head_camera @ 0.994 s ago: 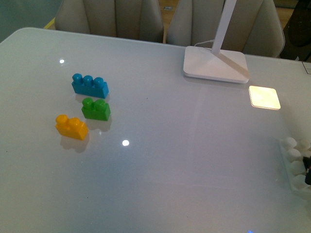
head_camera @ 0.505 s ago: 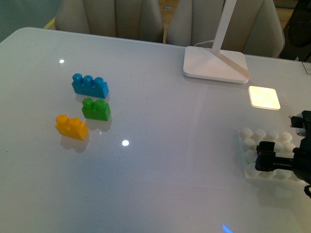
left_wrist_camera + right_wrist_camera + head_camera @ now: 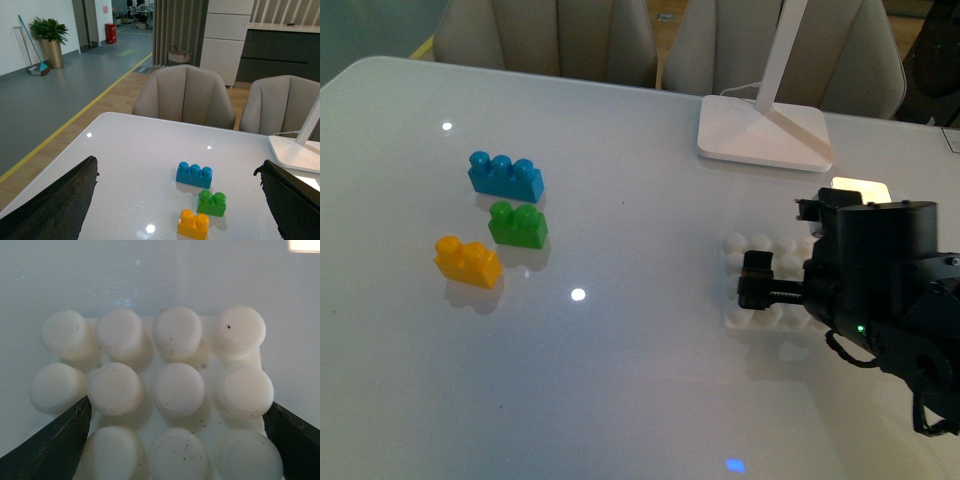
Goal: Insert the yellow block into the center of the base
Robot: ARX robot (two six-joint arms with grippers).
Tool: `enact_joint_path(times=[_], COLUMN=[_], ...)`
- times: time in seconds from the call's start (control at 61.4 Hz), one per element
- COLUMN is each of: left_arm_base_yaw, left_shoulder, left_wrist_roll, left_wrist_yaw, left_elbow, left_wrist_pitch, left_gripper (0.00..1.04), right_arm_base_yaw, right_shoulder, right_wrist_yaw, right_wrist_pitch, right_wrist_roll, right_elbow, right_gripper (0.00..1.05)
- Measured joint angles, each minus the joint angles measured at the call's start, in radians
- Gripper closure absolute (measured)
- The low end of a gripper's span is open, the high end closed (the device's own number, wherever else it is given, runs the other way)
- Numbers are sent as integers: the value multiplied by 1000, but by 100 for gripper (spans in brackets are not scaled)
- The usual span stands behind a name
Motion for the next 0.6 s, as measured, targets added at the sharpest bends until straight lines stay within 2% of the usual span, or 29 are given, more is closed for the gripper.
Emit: enact_joint_path(times=[0.31,0.603], left_arm_base_yaw=[0,0], left_shoulder=[0,0], left_wrist_roll=[0,0], left_wrist_yaw=[0,0], left_elbow=[0,0], left_wrist_pitch=[0,0], left_gripper=[7,7], right_arm_base_yaw=[150,222], right_shoulder=[22,31], right_wrist_yaw=[80,103], right_wrist_pitch=[-98,-190], right_wrist_roll=[103,172], right_elbow=[112,209], right_gripper=[8,9])
